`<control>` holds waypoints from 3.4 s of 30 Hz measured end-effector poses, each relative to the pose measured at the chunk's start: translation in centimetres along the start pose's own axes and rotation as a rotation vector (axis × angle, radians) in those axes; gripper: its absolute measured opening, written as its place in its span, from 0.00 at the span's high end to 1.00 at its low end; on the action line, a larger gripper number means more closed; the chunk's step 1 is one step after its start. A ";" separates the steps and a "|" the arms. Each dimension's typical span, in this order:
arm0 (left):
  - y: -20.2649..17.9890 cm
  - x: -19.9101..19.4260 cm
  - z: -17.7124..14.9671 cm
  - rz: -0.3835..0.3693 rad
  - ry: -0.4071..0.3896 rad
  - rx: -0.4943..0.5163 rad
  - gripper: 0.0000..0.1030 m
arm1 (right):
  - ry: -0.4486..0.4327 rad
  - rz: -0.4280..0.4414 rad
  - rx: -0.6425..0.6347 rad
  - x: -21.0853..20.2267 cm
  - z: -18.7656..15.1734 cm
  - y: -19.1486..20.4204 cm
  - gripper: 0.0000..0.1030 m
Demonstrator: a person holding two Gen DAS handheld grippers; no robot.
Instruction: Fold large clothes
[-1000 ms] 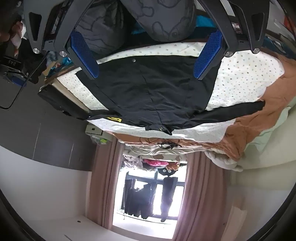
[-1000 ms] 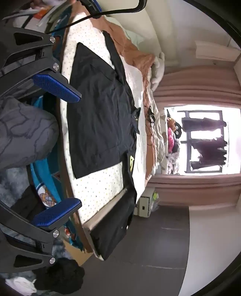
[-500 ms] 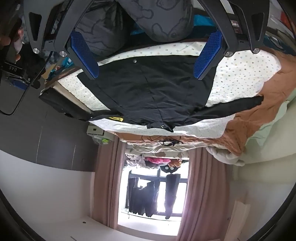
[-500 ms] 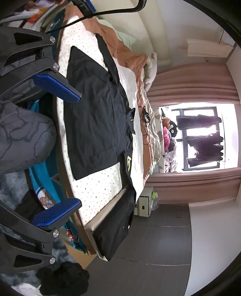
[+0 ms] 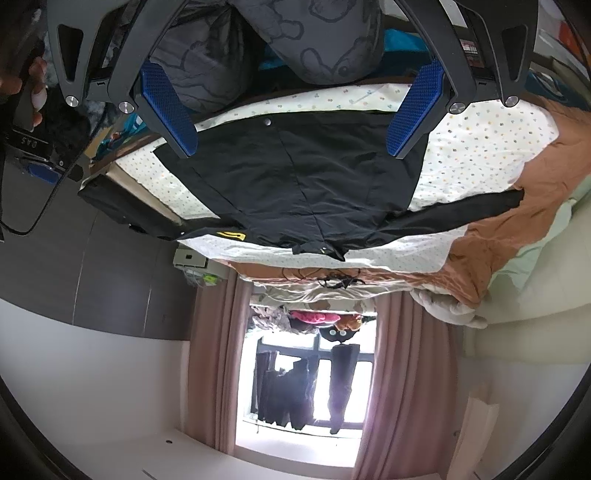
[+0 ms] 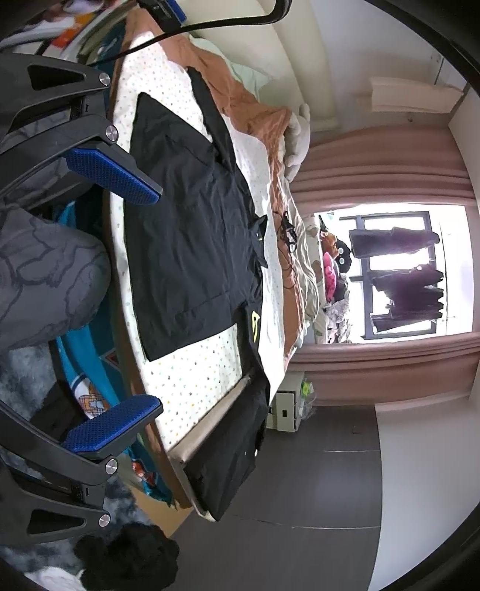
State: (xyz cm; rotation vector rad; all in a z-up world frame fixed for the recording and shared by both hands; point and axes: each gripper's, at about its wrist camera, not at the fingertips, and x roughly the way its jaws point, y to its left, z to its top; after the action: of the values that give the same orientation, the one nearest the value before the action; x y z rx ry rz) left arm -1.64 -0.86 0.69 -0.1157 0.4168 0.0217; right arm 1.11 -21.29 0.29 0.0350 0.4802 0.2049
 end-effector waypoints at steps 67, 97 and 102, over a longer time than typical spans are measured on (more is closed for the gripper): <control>2.1 -1.1 -0.4 0.018 -0.005 -0.017 0.00 | 0.000 0.043 0.013 0.6 -0.5 0.6 0.00; 10.2 8.7 3.5 0.160 0.031 -0.138 0.00 | 0.049 0.161 -0.019 13.0 4.0 3.0 0.00; 12.5 10.8 4.1 0.207 0.060 -0.178 0.01 | 0.059 0.217 -0.046 15.9 5.4 4.4 0.00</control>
State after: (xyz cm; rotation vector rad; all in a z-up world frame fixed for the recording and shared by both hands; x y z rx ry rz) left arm 9.30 12.05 -1.26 -0.2487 0.4852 0.2596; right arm 16.56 -13.65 -1.80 0.0361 0.5308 0.4302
